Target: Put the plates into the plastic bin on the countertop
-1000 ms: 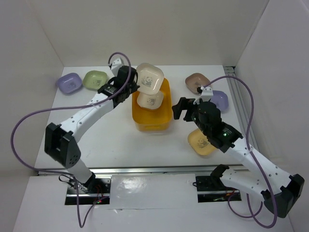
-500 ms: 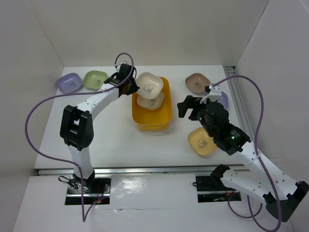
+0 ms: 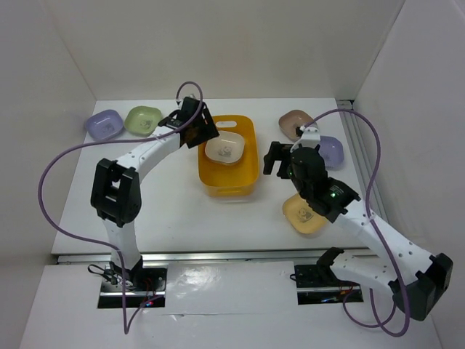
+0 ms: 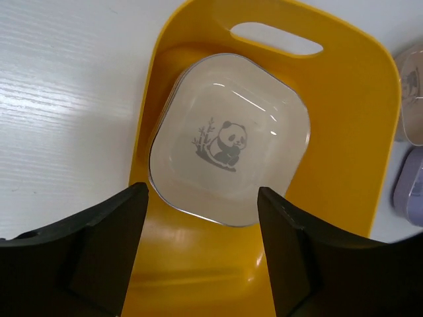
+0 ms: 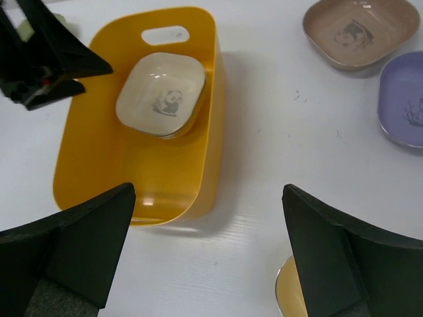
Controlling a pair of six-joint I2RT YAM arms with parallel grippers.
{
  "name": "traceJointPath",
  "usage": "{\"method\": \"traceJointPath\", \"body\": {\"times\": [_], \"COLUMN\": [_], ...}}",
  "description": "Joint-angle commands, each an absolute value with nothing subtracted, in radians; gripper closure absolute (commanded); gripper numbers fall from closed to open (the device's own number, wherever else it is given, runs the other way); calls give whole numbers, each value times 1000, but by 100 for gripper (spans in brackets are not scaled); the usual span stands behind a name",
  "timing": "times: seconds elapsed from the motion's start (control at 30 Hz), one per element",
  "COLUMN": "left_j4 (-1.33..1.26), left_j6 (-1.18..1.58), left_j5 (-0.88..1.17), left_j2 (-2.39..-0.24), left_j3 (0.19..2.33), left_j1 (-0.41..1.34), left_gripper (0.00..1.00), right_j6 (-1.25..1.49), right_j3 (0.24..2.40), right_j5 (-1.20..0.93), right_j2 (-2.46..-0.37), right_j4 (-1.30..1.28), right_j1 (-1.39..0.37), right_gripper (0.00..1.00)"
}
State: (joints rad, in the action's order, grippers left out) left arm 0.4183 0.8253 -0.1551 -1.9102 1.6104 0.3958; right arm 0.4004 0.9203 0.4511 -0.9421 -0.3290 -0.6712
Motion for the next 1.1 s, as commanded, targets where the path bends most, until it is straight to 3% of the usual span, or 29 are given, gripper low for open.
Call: {"method": "traceJointPath", "body": {"times": [0.0,0.1,0.17,0.2,0.23,0.33,0.47,0.63,0.83,1.07], "left_j4": [417,417,417,417,417,454,489,529,543,543], "left_j6": [834,834,822,822,810,801,815,813,813,813], "left_j5": [-155,-135,-144,-162,-184,-232,-241,-250,-299,-317], "left_j2": [-1801,-1694,-1575,-1531,-1488,-1326,-1156,-1042,-1023,-996], "left_j3": [1635,1580,1515,1488,1462,1344,1177,1031,1020,1009], "left_j1": [396,417,432,460,480,534,555,598,653,664], "left_gripper": [20,17,17,14,0,0,0,0,0,0], "right_j6": [419,463,486,498,499,488,474,511,540,540], "right_j3": [960,951,925,925,916,940,980,1014,1032,1081], "right_j5": [485,436,340,300,257,173,164,201,320,341], "right_j2": [-1003,-1046,-1081,-1095,-1130,-1234,-1371,-1540,-1689,-1830], "right_j4": [-285,-261,-212,-201,-184,-170,-149,-111,-29,-15], "right_j1": [-646,-560,-413,-353,-225,-7,127,215,193,193], "right_gripper": [1,1,1,1,1,1,1,1,2,12]}}
